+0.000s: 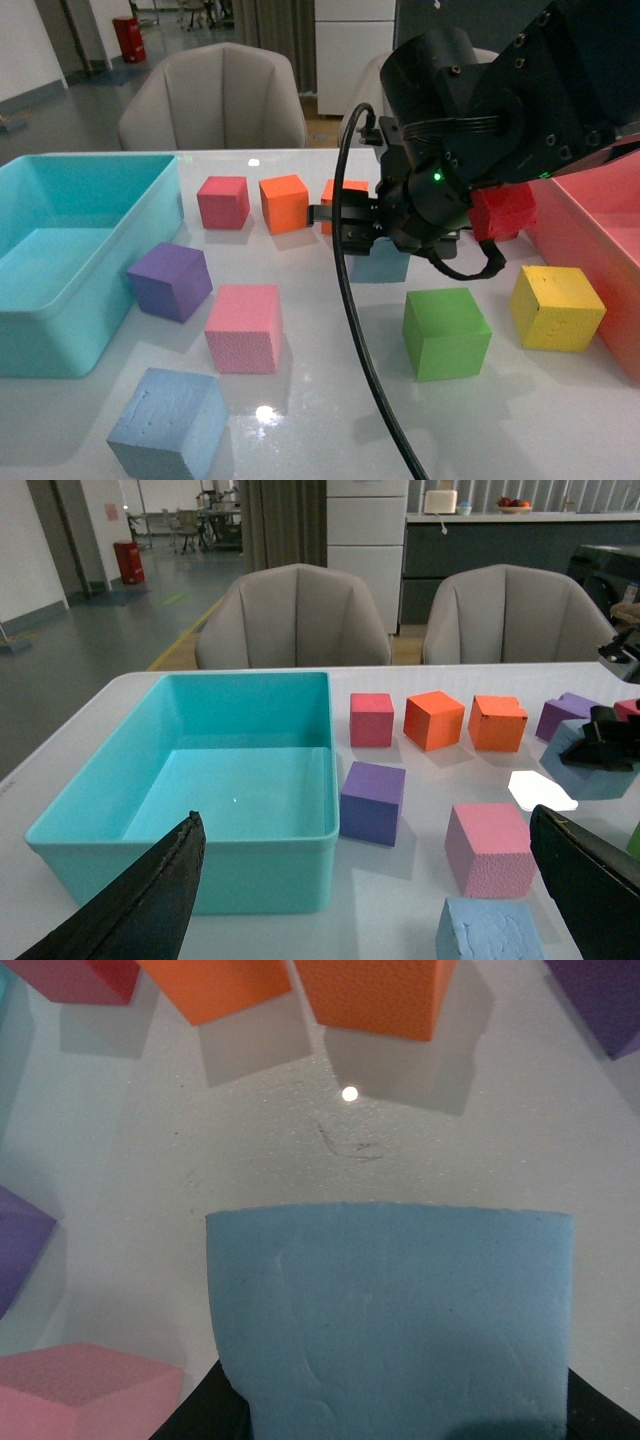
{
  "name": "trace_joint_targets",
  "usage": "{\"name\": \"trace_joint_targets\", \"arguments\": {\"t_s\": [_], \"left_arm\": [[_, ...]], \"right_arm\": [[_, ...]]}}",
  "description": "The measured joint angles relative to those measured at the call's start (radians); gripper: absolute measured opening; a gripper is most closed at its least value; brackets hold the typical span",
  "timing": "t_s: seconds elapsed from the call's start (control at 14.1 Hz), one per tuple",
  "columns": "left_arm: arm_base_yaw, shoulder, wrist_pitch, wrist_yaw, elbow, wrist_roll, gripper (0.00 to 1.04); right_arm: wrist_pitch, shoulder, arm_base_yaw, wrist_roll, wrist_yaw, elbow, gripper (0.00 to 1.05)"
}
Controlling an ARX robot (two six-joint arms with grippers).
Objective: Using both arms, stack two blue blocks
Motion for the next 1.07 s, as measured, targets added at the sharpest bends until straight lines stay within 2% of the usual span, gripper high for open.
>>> {"name": "trace_joint_targets", "arguments": {"t_s": [0.36, 0.93, 1.07], "left_arm": [[0.000, 0.000, 0.000, 0.000, 0.000, 0.000, 0.98], [0.000, 0.000, 0.000, 0.000, 0.000, 0.000, 0.98], [0.000, 0.000, 0.000, 0.000, 0.000, 0.000, 0.98]], "right_arm": [[-0.102, 0.121, 0.017, 0.077, -0.033, 0.170, 0.45], [-0.186, 0.130, 0.031, 0.106, 0.028, 0.174, 0.44], [-0.176, 0.134, 0.031, 0.108, 0.045, 0.184, 0.77]]}}
